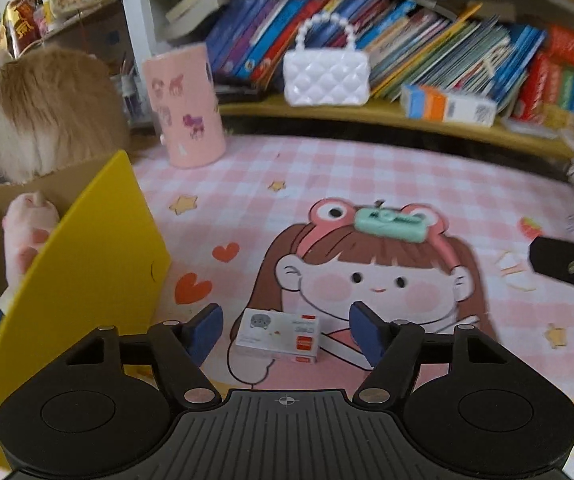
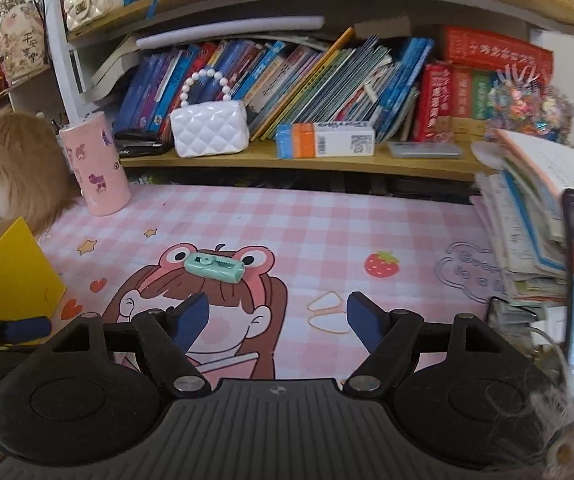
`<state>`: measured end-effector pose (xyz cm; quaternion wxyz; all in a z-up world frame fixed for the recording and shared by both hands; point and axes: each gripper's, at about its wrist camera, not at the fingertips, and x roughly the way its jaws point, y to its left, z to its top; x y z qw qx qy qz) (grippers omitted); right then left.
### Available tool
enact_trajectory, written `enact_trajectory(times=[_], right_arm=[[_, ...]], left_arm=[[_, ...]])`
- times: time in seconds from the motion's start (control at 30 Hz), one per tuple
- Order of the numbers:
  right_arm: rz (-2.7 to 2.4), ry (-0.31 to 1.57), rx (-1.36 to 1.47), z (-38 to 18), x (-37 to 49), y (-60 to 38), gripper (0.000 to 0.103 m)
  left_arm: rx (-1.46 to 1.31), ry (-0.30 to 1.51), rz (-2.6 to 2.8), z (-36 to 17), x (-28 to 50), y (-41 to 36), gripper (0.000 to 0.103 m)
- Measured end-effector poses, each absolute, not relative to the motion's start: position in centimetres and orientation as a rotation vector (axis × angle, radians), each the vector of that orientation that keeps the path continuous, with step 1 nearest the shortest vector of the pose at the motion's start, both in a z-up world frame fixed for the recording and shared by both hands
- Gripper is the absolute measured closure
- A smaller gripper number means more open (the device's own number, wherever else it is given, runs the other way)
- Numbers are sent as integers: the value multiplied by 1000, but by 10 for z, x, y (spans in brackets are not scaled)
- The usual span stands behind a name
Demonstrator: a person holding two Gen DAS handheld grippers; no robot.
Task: Organize objects
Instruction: 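Grasp the mint-green tape dispenser with the right tool while the left tool grasps the stapler box, then carry the tape dispenser and stapler box over the yellow box with both tools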
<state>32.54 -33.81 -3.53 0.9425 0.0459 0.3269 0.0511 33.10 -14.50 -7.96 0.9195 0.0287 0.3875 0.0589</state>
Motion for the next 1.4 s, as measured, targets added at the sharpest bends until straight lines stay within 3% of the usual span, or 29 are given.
enact_trajectory(times=[0.3, 0.37, 0.43, 1.0, 1.13, 1.4], right_arm=[[127, 692, 99, -58, 364, -333, 27], [136, 695, 104, -62, 371, -332, 23], [152, 699, 109, -67, 379, -328, 22], [144, 739, 101, -116, 450, -257, 23], [96, 697, 53, -121, 452, -248, 36], [102, 673, 80, -106, 433, -261, 37]], left_arm=[[27, 865, 148, -107, 352, -136, 33], [14, 859, 115, -106, 351, -135, 44], [19, 863, 104, -105, 351, -135, 48], [-33, 784, 110, -28, 256, -121, 48], [-54, 771, 108, -21, 248, -119, 48], [-71, 747, 89, -14, 239, -113, 48]])
